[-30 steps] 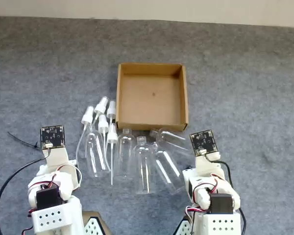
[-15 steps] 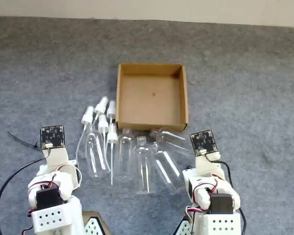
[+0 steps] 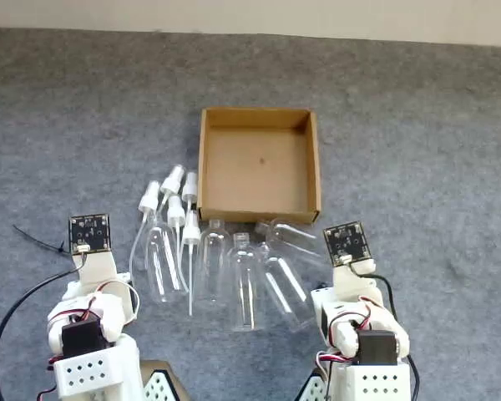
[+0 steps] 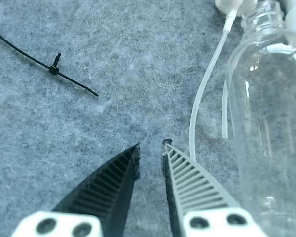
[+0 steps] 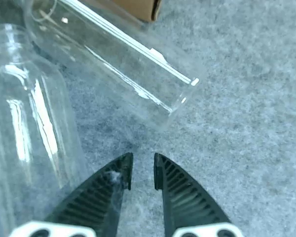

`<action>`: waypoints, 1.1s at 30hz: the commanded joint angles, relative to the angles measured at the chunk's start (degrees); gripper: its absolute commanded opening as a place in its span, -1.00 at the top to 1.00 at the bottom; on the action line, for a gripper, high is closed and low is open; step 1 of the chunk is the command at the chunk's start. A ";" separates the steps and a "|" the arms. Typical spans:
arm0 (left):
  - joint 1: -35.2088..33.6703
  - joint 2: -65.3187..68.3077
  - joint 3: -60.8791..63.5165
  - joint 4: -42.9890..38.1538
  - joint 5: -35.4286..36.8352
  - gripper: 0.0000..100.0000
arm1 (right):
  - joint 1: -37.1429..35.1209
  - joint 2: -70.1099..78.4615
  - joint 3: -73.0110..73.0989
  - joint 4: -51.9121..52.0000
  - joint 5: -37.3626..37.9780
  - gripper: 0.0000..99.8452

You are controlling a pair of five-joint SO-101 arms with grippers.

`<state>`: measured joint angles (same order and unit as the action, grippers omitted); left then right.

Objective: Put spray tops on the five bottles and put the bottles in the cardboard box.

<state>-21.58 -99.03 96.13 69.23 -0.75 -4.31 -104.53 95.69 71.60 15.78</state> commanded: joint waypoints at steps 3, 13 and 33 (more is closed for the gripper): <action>-0.31 -0.57 1.27 0.18 0.62 0.84 | 0.22 -0.75 7.69 0.31 0.70 0.92; 0.31 -0.57 1.27 -2.20 0.26 0.83 | 0.22 -0.75 7.69 -1.36 0.70 0.92; -7.25 -0.31 1.27 -4.66 -18.02 0.83 | 9.10 -0.75 -2.59 -5.76 8.97 0.91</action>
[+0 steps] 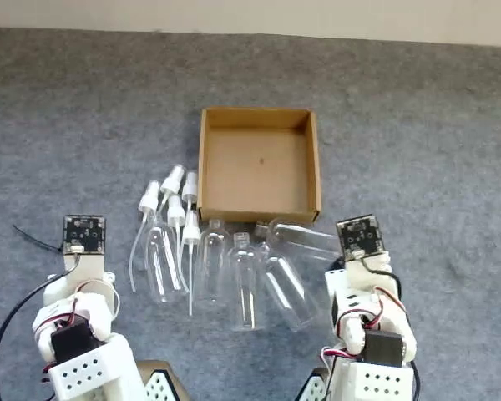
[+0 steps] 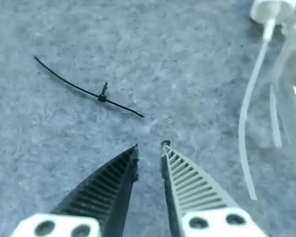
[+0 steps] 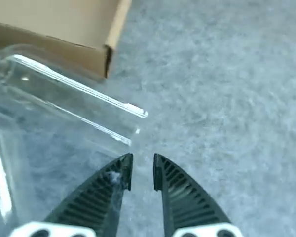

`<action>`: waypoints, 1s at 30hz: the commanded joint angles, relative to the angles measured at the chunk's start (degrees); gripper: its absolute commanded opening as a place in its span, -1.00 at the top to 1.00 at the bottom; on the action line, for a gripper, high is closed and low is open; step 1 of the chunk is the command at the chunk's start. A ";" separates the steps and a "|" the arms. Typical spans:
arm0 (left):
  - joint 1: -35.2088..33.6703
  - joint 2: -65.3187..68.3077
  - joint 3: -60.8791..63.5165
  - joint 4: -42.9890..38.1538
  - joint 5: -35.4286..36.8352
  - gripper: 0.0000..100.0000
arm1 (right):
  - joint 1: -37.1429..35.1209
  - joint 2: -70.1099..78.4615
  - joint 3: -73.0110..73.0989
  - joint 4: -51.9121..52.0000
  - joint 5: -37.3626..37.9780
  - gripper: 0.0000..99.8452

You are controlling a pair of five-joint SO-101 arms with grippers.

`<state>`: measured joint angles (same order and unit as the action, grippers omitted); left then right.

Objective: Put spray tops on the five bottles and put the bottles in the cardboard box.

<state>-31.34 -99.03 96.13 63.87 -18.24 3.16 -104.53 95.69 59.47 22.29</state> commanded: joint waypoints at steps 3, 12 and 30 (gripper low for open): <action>2.59 -0.22 1.27 0.53 -0.53 0.83 | 0.48 -0.66 -11.56 10.86 4.31 0.91; 2.59 0.04 1.36 0.62 -0.62 0.83 | -0.22 26.86 -36.53 13.05 4.22 0.85; 2.33 0.04 1.36 0.62 -0.62 0.83 | -26.51 83.47 -71.60 25.54 10.73 0.20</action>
<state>-29.67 -99.03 96.13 64.31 -18.33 -17.14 -25.67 27.91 84.53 28.79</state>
